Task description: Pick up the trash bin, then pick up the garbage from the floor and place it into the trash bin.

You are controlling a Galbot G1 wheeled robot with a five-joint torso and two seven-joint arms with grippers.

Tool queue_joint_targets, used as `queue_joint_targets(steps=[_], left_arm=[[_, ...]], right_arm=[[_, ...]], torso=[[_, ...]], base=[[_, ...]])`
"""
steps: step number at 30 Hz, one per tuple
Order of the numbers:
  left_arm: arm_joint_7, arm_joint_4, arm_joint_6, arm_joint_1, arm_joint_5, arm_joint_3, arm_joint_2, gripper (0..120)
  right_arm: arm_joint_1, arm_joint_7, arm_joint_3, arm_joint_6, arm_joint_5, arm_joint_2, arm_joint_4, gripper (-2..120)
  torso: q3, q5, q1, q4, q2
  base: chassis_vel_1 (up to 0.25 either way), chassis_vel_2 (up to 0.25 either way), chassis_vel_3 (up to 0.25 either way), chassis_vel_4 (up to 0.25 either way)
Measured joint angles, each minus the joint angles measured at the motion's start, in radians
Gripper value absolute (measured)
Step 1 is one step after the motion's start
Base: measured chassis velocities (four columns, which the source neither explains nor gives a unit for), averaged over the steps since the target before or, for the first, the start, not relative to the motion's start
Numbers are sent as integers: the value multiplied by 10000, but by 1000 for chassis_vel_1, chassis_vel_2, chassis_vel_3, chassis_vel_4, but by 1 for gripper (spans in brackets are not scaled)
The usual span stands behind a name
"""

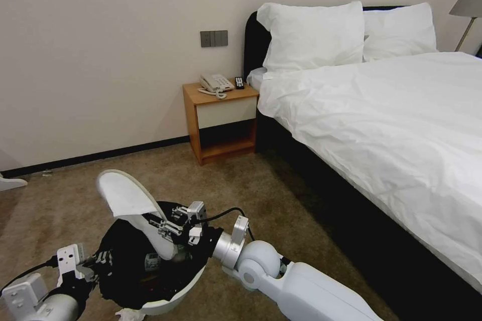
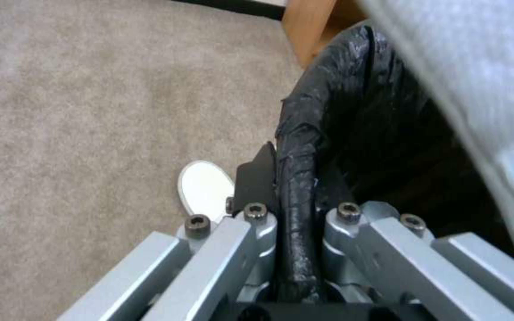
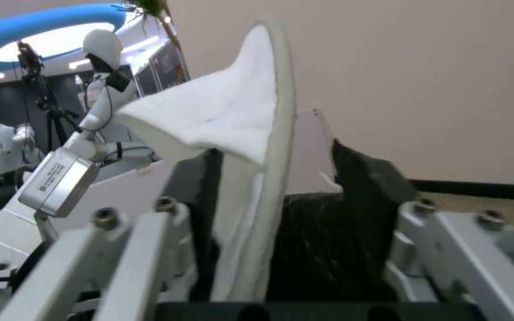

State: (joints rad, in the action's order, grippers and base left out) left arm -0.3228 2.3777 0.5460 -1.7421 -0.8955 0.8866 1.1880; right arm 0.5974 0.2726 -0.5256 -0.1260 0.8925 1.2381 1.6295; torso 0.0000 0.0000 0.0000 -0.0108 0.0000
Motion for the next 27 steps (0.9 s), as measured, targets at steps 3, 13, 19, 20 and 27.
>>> queue_joint_targets(steps=[3,13,19,20,27], left_arm=[[0,-7,0,4,0,0,0,4],[-27,-11,17,-45,-56,-6,21,4],[-39,-11,41,-96,-47,-4,37,4],[-39,-11,41,-96,-47,-4,37,4],[-51,50,78,-122,-42,24,25,4]], right_arm=[[14,0,-19,0,-39,-13,0,65],[15,-81,23,-16,-34,-85,300,98],[44,-182,127,-34,21,-313,780,100],[44,-182,127,-34,21,-313,780,100],[171,-377,178,240,-325,-584,555,100]], torso=[[0,0,0,0,0],[0,0,0,0,0],[0,0,0,0,0],[0,0,0,0,0],[0,-1,0,0,0]], base=[[0,0,0,0],[0,0,0,0],[0,0,0,0],[0,0,0,0],[0,0,0,0]])
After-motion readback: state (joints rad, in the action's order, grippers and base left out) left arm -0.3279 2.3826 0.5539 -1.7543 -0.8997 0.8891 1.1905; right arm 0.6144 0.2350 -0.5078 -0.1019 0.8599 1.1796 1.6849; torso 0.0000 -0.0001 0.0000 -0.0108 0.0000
